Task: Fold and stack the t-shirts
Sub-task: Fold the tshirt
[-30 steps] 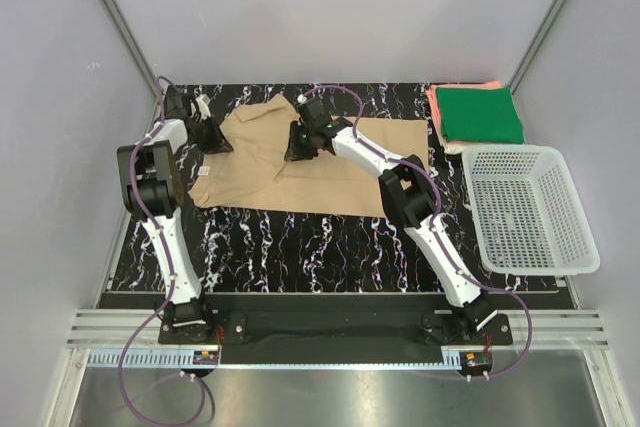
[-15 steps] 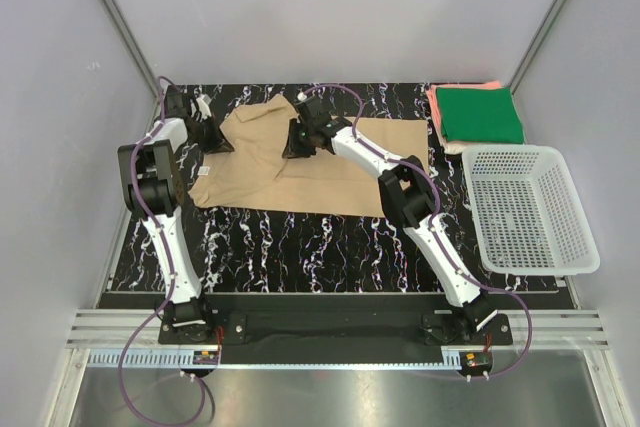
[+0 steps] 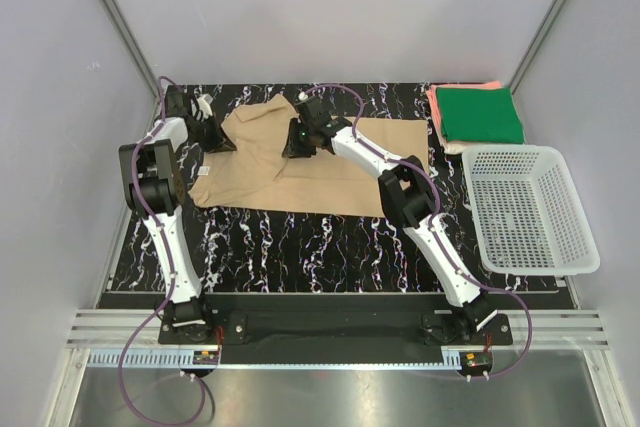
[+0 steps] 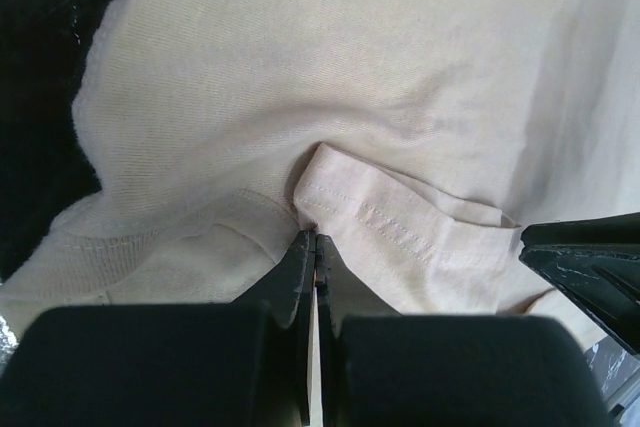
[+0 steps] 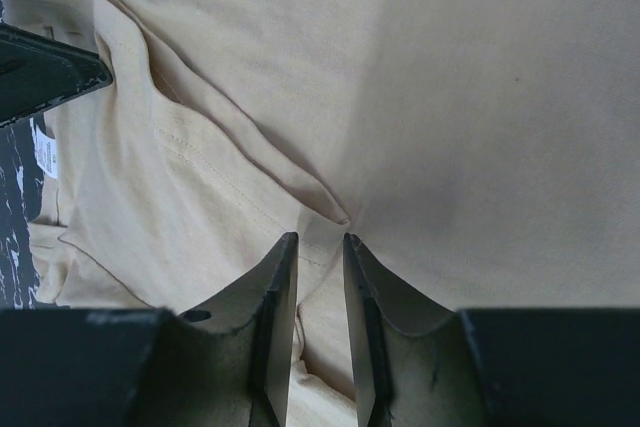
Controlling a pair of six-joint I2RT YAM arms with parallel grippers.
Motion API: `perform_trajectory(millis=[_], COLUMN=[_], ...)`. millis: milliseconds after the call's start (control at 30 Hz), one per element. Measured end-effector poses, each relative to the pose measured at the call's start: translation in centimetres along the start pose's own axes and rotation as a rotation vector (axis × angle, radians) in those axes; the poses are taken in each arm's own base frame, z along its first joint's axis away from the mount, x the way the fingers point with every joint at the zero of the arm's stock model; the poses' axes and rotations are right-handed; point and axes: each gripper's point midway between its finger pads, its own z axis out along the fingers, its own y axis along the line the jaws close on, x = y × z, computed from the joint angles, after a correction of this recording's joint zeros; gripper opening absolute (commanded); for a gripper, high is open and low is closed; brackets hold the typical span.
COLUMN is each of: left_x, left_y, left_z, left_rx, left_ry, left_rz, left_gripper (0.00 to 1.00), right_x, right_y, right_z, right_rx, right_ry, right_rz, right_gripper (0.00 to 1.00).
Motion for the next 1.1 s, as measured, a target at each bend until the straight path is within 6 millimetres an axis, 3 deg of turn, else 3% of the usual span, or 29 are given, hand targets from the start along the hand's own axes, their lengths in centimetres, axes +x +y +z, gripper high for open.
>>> perform_trajectory(millis=[167, 200, 333, 633, 1100], left_x=[0.3, 0.3, 0.3, 0.2, -0.2], left_y=[0.0, 0.0, -0.1, -0.4, -2.9], left_z=[0.3, 0.3, 0.3, 0.4, 1.4], left_rx=[0.013, 0.016, 0.024, 0.037, 0.064], left_ry=[0.010, 0.011, 0.011, 0.008, -0.015], left_rz=[-0.005, -0.005, -0.004, 0.016, 0.119], left_gripper=[0.00, 0.00, 0.00, 0.00, 0.00], right_x=[-0.1, -0.1, -0.1, -0.2, -0.7], right_y=[-0.1, -0.1, -0.2, -0.7, -1.0], right_z=[0.0, 0.0, 0.1, 0.3, -0.2], right_rx=[0.007, 0.009, 0.015, 0.039, 0.066], right_ry=[-0.005, -0.006, -0.008, -0.018, -0.041], right_rz=[0.007, 0.009, 0.019, 0.021, 0.001], right_gripper=[0.28, 0.19, 0.00, 0.00, 0.00])
